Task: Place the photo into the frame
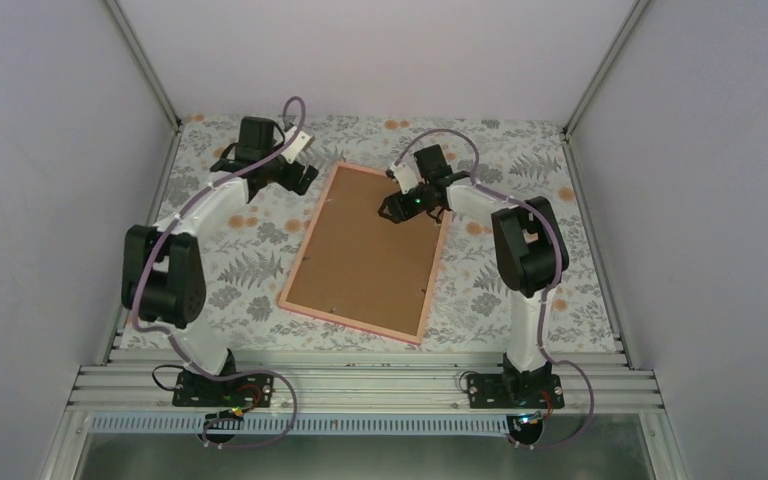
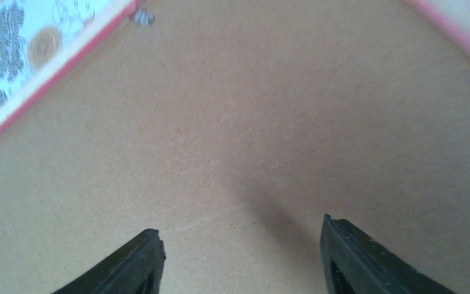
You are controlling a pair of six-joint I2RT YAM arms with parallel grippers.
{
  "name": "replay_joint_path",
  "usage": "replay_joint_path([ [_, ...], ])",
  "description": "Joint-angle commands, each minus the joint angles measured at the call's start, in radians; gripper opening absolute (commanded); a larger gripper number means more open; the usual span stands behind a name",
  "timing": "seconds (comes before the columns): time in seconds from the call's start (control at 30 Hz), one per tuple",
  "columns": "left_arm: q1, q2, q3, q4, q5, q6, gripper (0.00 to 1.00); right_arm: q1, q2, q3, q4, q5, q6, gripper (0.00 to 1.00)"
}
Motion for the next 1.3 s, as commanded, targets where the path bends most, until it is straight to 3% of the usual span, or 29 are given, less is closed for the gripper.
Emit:
replay_joint_path([
  [0.0,0.027,-0.072,0.01,-0.093,0.137,0.108,1.0,-0.004,-0.134,0.041,0.029,0.079,-0.044,0.7],
  [0.1,0.017,-0.146,-0.034,-0.157,0.206,0.211,1.0,-0.016,-0.207,0.04,0.05,0.116,-0.068,0.97],
  [0.13,0.01,-0.175,-0.063,-0.174,0.222,0.256,1.0,-0.024,-0.245,0.032,0.063,0.114,-0.069,1.0],
  [0.27,-0.039,-0.321,-0.21,-0.299,0.281,0.499,1.0,-0.068,-0.324,0.016,0.062,0.085,-0.034,1.0],
  [0.37,-0.08,-0.404,-0.326,-0.41,0.334,0.612,1.0,-0.128,-0.366,-0.002,0.021,-0.02,-0.006,1.0],
  [0.47,-0.149,-0.483,-0.446,-0.476,0.327,0.703,0.91,-0.177,-0.386,-0.014,-0.047,-0.154,0.011,1.0],
  [0.6,-0.253,-0.553,-0.563,-0.466,0.285,0.712,0.77,-0.214,-0.416,-0.063,-0.111,-0.211,0.026,1.0],
  [0.93,-0.397,-0.553,-0.727,-0.31,0.134,0.638,0.64,-0.336,-0.465,-0.294,-0.105,-0.269,0.132,0.99],
  [1.27,-0.481,-0.493,-0.783,-0.192,0.043,0.576,0.48,-0.412,-0.501,-0.469,-0.033,-0.325,0.197,0.94],
])
